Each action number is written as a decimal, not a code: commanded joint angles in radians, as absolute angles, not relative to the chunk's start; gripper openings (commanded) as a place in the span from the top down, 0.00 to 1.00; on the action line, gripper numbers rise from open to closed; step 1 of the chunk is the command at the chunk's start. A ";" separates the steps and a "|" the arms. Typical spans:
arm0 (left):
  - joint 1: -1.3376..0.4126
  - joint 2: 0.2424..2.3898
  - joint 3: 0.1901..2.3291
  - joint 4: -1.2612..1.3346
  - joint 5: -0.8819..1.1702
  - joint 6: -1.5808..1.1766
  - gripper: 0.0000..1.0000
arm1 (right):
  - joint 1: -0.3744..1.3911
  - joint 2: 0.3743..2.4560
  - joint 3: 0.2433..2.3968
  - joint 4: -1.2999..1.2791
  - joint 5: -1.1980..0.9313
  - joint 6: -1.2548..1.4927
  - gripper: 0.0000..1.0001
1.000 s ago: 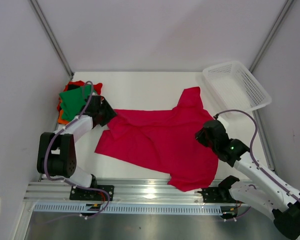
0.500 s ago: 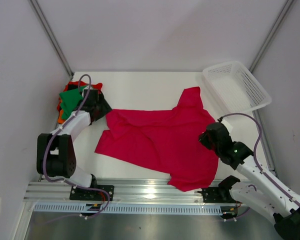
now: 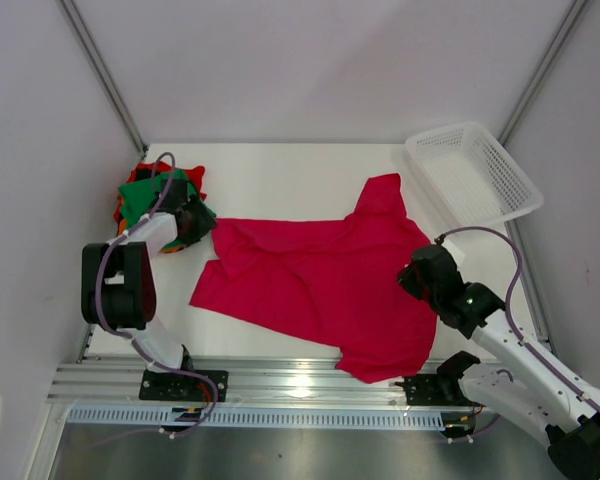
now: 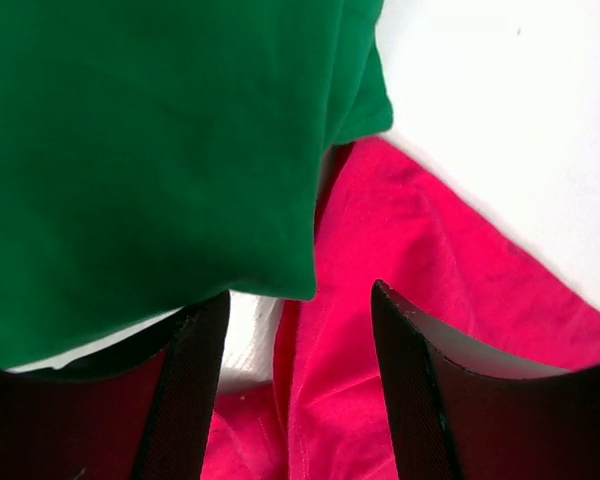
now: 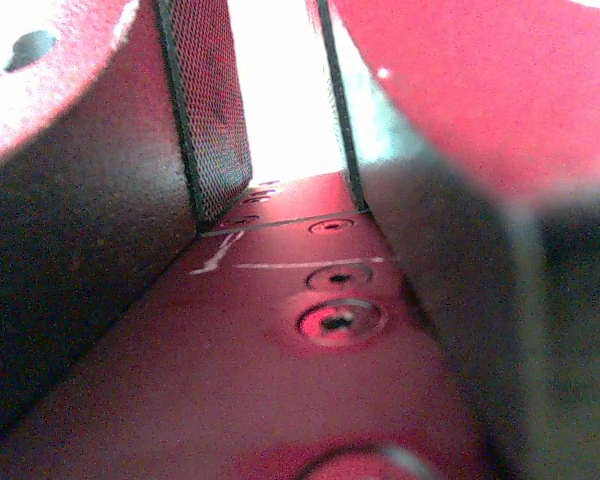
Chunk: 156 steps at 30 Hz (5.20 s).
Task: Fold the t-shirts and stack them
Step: Flatten out the tshirt
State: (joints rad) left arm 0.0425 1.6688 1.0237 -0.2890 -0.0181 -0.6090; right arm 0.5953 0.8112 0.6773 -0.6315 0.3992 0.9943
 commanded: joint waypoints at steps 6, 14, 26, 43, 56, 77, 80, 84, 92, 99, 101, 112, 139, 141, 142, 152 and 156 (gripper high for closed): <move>0.048 1.718 1.068 -0.262 0.155 -0.641 0.39 | 0.591 0.819 0.700 -0.618 0.410 1.006 0.73; 0.046 1.763 1.085 -0.285 0.153 -0.609 0.40 | 0.591 0.844 0.678 -0.572 0.397 1.031 0.73; 0.046 1.738 1.101 -0.218 0.205 -0.577 0.96 | 0.591 0.856 0.680 -0.574 0.403 1.040 0.73; 0.046 1.625 1.212 -0.218 0.183 -0.523 0.96 | 0.592 0.893 0.647 -0.532 0.400 1.034 0.73; 0.048 1.630 1.419 -0.291 0.123 -0.465 0.94 | 0.591 0.884 0.632 -0.535 0.405 1.023 0.73; 0.044 2.031 1.776 -0.766 0.290 -0.373 0.49 | 0.588 0.891 0.609 -0.514 0.371 1.028 0.72; 0.037 2.126 1.958 -0.905 0.197 -0.327 0.50 | 0.588 0.876 0.607 -0.532 0.377 1.031 0.72; 0.032 2.213 2.082 -1.060 0.080 -0.328 0.50 | 0.586 0.859 0.603 -0.551 0.382 1.029 0.72; 0.014 2.241 2.082 -1.127 -0.084 -0.316 0.51 | 0.584 0.868 0.603 -0.548 0.380 1.029 0.72; 0.011 2.192 1.964 -1.022 -0.008 -0.279 0.52 | 0.583 0.894 0.611 -0.523 0.367 1.017 0.72; 0.011 2.174 1.907 -0.956 0.050 -0.262 0.52 | 0.581 0.899 0.615 -0.520 0.364 1.014 0.72; -0.028 2.143 1.813 -0.836 0.152 -0.267 0.52 | 0.581 0.862 0.614 -0.563 0.379 1.011 0.72; -0.032 2.273 1.940 -0.991 0.021 -0.264 0.51 | 0.578 0.893 0.643 -0.566 0.371 0.988 0.72; -0.032 2.290 1.940 -0.994 0.031 -0.271 0.51 | 0.578 0.896 0.646 -0.565 0.371 0.983 0.72; -0.034 2.296 1.944 -0.993 0.035 -0.272 0.51 | 0.578 0.897 0.649 -0.565 0.371 0.982 0.72; -0.041 2.332 1.974 -0.985 0.054 -0.261 0.79 | 0.577 0.891 0.652 -0.587 0.383 0.989 0.72; -0.043 2.327 1.971 -0.974 0.067 -0.256 0.99 | 0.577 0.894 0.653 -0.584 0.387 0.991 0.72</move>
